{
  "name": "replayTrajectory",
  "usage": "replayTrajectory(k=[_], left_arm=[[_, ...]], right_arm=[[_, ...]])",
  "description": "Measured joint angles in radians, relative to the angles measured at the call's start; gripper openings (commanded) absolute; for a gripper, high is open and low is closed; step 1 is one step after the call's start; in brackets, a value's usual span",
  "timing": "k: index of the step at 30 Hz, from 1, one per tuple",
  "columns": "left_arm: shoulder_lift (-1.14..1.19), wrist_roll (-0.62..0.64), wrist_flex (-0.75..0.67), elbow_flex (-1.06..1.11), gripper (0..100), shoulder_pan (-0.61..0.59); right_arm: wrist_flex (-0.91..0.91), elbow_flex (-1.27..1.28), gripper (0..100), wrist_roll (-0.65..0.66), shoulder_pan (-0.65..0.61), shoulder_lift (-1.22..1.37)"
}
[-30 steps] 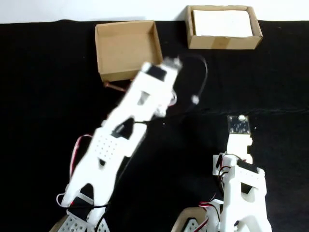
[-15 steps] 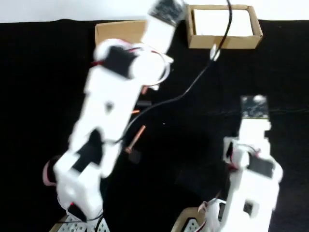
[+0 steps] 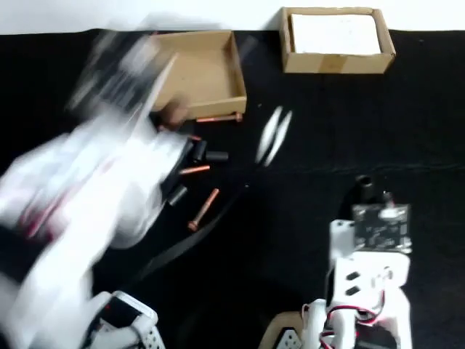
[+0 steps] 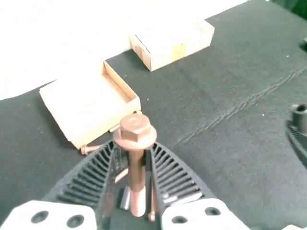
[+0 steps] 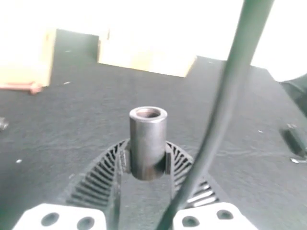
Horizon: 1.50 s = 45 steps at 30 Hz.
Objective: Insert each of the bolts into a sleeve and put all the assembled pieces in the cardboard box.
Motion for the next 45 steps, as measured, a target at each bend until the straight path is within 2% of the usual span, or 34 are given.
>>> replayTrajectory(k=[4,9,12,15,18,25,31,40,45], left_arm=[[-0.261,0.000,-0.083,0.238,1,0.000],[-0.534,0.000,-0.241,0.577,1,0.000],[-0.646,0.000,-0.321,0.749,1,0.000],[-0.707,0.000,-0.370,0.830,1,0.000],[-0.712,0.006,-0.387,0.836,1,0.000],[-0.591,0.203,-0.445,0.752,1,0.000],[-0.400,0.318,-0.450,0.621,1,0.002],[-0.244,0.342,-0.456,0.585,1,0.193],[-0.130,0.342,-0.488,0.585,1,0.236]], right_arm=[[-0.114,0.049,0.8,-0.078,-0.074,0.000],[-0.269,0.055,0.8,-0.310,-0.232,0.031],[-0.333,0.057,0.8,-0.419,-0.353,0.054],[-0.379,0.057,0.8,-0.451,-0.459,0.068],[-0.387,0.057,0.8,-0.456,-0.540,0.075],[-0.393,0.120,0.8,-0.460,-0.677,0.087],[-0.393,0.227,0.8,-0.460,-0.753,0.092],[-0.393,0.250,0.8,-0.460,-0.776,0.092],[-0.393,0.250,0.8,-0.460,-0.776,0.092]])
